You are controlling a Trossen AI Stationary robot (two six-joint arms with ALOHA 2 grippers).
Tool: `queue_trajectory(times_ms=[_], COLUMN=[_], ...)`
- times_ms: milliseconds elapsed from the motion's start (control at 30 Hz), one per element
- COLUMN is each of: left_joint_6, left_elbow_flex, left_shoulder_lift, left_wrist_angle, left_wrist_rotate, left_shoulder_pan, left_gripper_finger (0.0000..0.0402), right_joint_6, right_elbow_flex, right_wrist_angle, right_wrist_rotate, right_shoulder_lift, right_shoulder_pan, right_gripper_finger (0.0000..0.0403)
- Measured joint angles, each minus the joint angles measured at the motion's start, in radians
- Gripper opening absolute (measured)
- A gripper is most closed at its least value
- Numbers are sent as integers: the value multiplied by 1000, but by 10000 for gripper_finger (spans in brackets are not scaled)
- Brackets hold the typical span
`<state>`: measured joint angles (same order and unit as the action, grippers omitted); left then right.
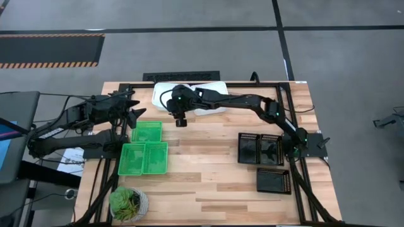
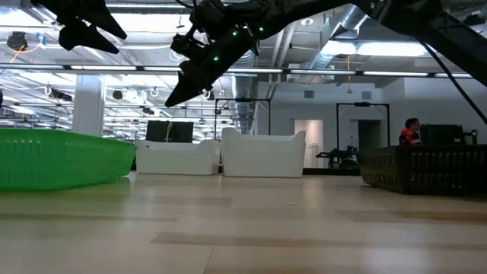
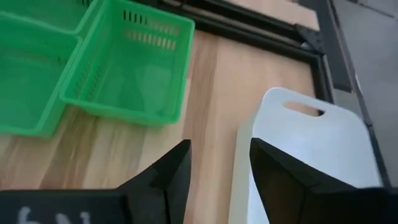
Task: Stack baskets by color
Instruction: Stack the right white bin into the middle white bin
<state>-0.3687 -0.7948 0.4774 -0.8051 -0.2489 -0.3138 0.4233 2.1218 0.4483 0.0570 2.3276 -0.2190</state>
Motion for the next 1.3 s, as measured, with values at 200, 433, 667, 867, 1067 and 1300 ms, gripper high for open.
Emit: queue_trajectory(times_ms=[200, 433, 667, 867, 1067, 1300], left_joint_6=[-1, -19, -20, -36, -36, -36], left_elbow_flex=[0, 0, 0, 0, 0, 0], left_shoulder_lift=[0, 0, 0, 0, 0, 0], left_wrist_angle=[0, 0, 0, 0, -6, -15], left_wrist_rotate=[0, 0, 0, 1, 1, 2], left_shoulder_pan=[0, 0, 0, 0, 0, 0], left_gripper_finger=[256, 256, 256, 256, 256, 256], right_joint_6=[-38, -41, -76, -85, -85, -87], right_elbow_flex=[-3, -3, -3, -3, -3, -3], right_wrist_angle=[22, 131, 195, 208, 208, 303], right_wrist_rotate=[-1, -20, -45, -45, -43, -42], right_shoulder_lift=[2, -2, -29, -32, -32, -32], right_shoulder_pan=[-5, -7, -7, 4, 10, 9], right_gripper_finger=[186, 182, 181, 180, 179, 181])
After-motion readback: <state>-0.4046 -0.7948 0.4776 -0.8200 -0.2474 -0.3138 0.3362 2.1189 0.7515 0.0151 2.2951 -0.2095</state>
